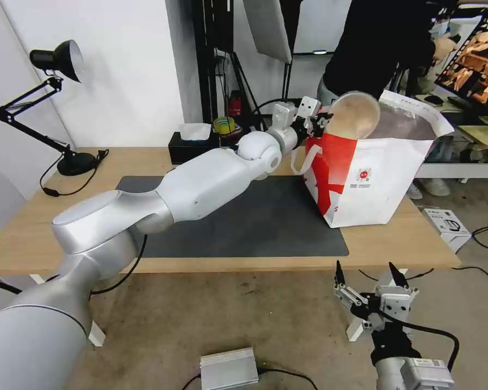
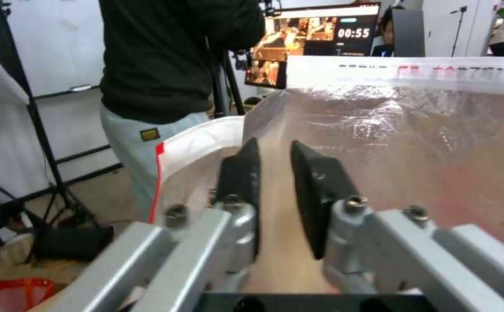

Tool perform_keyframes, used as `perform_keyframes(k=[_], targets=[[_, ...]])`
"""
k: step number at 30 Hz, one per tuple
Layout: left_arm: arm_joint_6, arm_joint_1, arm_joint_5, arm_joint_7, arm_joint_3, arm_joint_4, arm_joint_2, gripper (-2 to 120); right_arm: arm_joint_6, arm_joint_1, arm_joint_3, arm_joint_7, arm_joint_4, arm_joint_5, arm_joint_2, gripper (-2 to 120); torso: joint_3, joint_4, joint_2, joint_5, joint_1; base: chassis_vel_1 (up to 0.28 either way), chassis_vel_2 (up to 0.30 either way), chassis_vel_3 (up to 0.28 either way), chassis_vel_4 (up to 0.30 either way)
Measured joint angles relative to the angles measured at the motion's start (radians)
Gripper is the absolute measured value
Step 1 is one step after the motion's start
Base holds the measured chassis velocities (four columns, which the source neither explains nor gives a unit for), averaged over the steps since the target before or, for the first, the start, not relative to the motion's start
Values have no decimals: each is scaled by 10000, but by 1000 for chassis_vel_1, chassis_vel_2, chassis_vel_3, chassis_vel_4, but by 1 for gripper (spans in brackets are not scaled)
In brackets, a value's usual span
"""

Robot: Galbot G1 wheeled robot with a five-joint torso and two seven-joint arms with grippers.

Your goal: Pick up the trash from the table and place it into the takeout bag.

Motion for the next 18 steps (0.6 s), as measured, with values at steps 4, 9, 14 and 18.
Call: perform_keyframes(k=[4, 9, 14, 18], targets=[[-129, 0, 65, 14, 51, -123, 70, 40, 0, 0, 0, 0, 0, 0, 0, 100, 0, 1, 0, 0, 0, 0, 0, 0, 0], [-168, -1, 87, -13, 43, -335, 206, 59, 0, 0, 0, 0, 0, 0, 0, 100, 0, 1, 0, 0, 0, 0, 0, 0, 0], [-202, 99, 229, -467, -133, -867, 403, 78, 0, 0, 0, 0, 0, 0, 1, 100, 0, 3, 0, -1, 0, 0, 0, 0, 0], [-289, 191, 555, -1046, -360, -1436, 534, 95, 0, 0, 0, 0, 0, 0, 0, 100, 0, -2, 0, 0, 0, 0, 0, 0, 0]])
